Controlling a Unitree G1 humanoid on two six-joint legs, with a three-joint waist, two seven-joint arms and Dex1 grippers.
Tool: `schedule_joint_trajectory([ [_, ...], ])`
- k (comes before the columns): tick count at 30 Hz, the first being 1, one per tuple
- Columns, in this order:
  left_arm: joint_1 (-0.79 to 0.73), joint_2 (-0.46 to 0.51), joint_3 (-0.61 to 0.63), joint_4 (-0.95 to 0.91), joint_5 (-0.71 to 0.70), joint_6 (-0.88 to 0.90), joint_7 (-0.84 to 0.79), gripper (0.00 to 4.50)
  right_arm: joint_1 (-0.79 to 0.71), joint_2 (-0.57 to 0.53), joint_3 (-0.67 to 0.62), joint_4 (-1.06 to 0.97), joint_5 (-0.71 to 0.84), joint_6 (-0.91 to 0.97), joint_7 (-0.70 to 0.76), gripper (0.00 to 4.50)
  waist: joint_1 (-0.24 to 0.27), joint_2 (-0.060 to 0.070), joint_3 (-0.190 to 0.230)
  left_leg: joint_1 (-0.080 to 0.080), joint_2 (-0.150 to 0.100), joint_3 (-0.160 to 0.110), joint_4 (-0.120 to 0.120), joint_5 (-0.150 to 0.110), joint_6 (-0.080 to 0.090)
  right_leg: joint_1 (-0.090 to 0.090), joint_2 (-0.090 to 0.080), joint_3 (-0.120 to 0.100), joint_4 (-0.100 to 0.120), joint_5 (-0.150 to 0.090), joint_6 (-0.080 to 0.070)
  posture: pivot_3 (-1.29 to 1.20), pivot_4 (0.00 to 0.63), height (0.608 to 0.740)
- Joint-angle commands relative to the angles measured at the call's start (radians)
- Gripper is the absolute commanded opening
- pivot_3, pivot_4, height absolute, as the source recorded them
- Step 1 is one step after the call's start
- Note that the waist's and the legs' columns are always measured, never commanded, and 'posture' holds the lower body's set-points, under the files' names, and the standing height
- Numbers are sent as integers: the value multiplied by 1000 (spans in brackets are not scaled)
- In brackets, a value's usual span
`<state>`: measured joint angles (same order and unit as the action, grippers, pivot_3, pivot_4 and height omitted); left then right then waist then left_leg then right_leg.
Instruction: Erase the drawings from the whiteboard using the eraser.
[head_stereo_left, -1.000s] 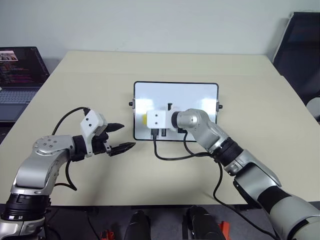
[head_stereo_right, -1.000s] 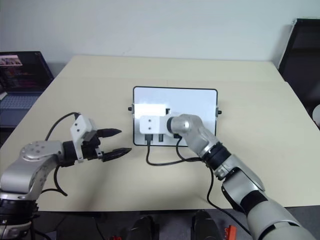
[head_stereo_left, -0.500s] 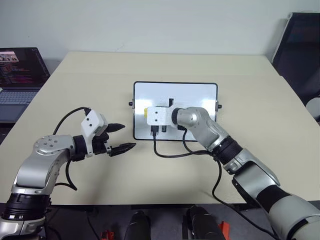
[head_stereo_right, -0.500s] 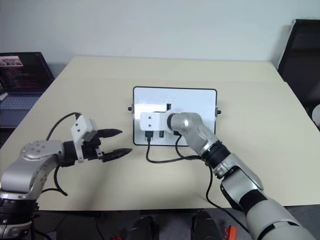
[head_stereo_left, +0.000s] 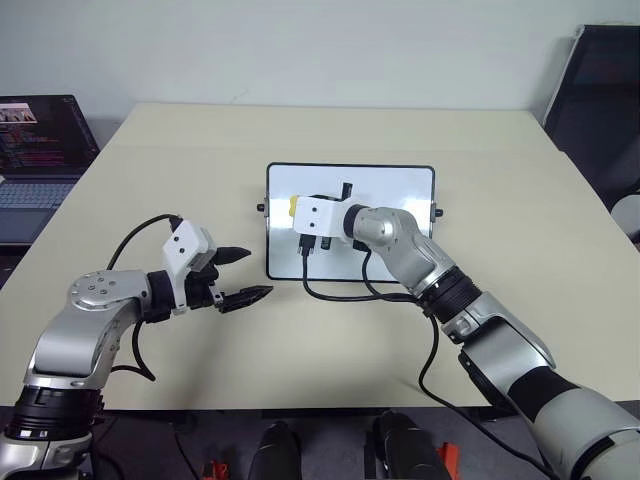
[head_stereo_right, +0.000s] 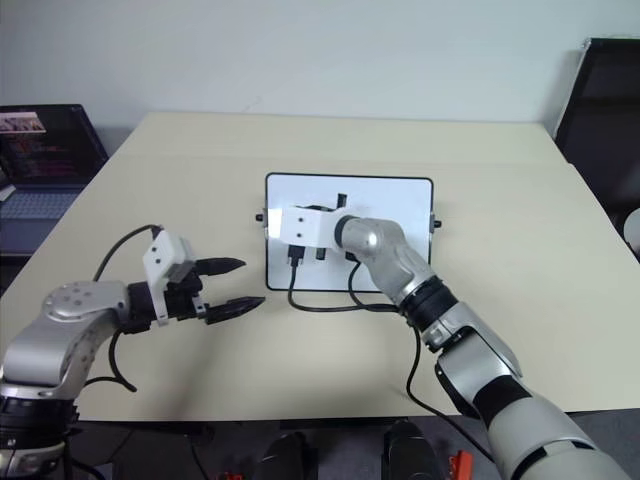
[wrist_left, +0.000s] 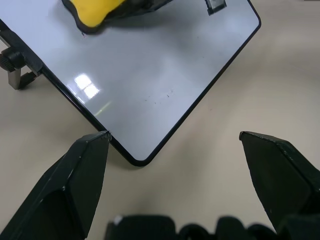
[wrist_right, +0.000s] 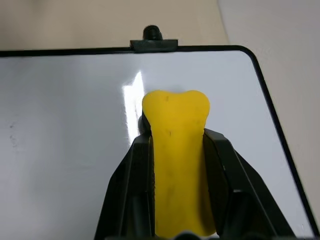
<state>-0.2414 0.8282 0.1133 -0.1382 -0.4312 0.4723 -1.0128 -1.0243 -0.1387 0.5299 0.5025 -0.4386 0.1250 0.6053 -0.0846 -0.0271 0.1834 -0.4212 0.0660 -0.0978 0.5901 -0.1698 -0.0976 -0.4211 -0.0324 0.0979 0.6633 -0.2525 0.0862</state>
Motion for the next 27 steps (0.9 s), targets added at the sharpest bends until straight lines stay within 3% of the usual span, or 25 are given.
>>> schedule_joint_trajectory([
  [1,-15,1,12,-19,-5,-12,0,4500,33,5,0,-45,48,36,110,984,0,0,0,0,0,0,0,0,0,0,0,0,0,0,0,0,150,740],
  [6,-24,-1,10,-18,-9,-9,-4,4500,-22,44,-59,33,17,-6,-83,984,-1,0,0,1,0,0,1,0,0,0,1,0,1,-1,-4,0,150,740],
  [12,-33,-2,9,-16,-8,-11,-6,4500,-3,3,-35,40,11,12,-44,984,1,0,0,1,0,-1,1,0,0,1,1,0,0,-2,-5,0,150,740],
  [22,-107,-50,3,5,-31,-4,4,4500,228,-103,-69,-338,16,167,32,984,8,0,0,1,0,-1,1,0,0,1,1,0,1,-2,-5,0,150,740],
  [27,-191,-86,-46,32,-32,-12,-30,4500,358,-51,-238,-675,124,372,1,984,8,0,0,0,0,-1,2,0,0,1,1,0,1,-2,-5,0,150,740],
])
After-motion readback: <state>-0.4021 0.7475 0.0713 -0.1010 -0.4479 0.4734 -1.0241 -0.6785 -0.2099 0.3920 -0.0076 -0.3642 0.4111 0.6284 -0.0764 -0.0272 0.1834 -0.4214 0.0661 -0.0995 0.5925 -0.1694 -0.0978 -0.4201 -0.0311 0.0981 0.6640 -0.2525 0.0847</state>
